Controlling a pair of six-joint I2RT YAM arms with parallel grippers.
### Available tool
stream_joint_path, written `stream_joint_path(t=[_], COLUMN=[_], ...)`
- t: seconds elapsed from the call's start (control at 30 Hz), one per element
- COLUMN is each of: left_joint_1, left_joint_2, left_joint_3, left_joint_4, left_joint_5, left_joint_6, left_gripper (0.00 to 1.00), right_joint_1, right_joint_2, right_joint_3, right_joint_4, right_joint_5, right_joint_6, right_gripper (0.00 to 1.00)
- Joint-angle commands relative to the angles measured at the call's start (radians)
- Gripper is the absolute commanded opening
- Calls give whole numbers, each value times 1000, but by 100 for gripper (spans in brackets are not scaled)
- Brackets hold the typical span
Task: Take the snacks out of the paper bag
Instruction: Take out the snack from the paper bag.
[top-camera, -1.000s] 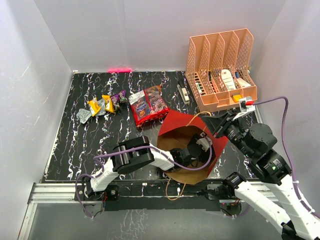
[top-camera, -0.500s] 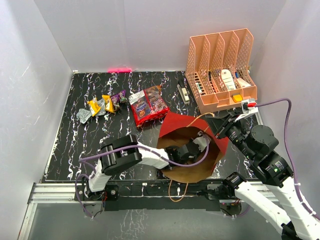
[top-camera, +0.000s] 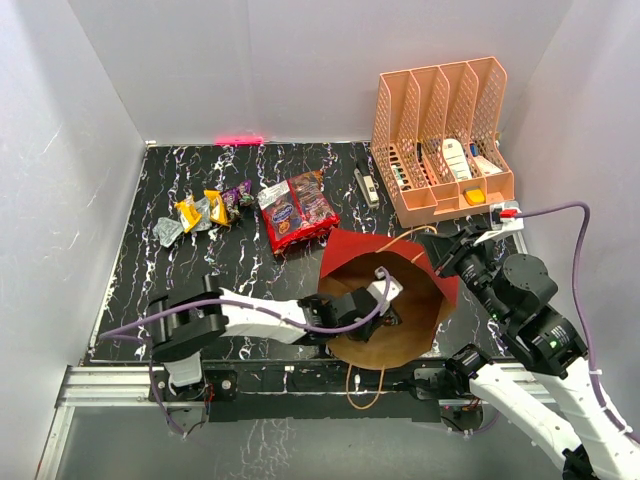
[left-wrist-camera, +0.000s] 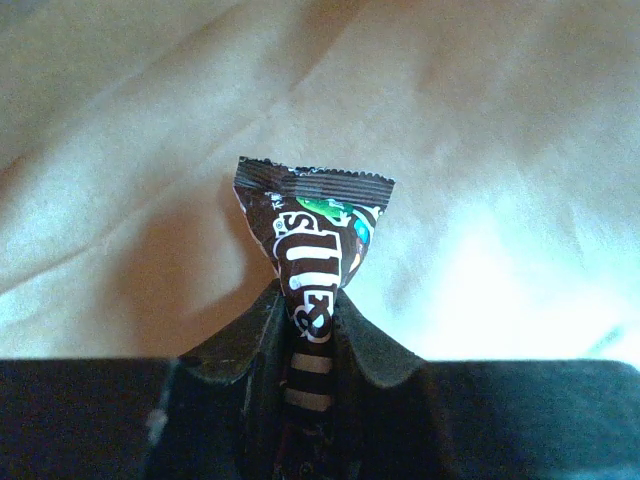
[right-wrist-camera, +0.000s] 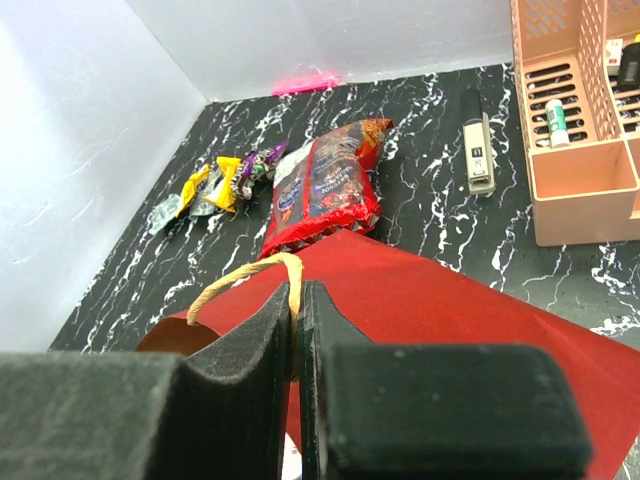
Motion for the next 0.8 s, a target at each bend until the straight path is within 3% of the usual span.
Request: stream_joint_path(t=[0.0,0.13,0.33,0.77], left_joint_1=[-24,-27,-27,-28], left_joint_2=[-171,-274,-460,-716], left_joint_3=[-35,-51,-50,84], left_joint_4=[-122,-227,-370,-543], left_joint_5=[88,129,69,1], left_joint_6=[-56,-64,-47,28], left_gripper=[4,4,0,0], right_joint_1=[4,4,4,3], right_joint_2=[16,51,52,43], right_joint_3=[-20,-12,-33,-58], right_joint_4=[60,68,84,95], right_joint_5=[53,52,52,46], right_joint_6=[6,4,-6,-10], right_gripper=[7,7,7,7])
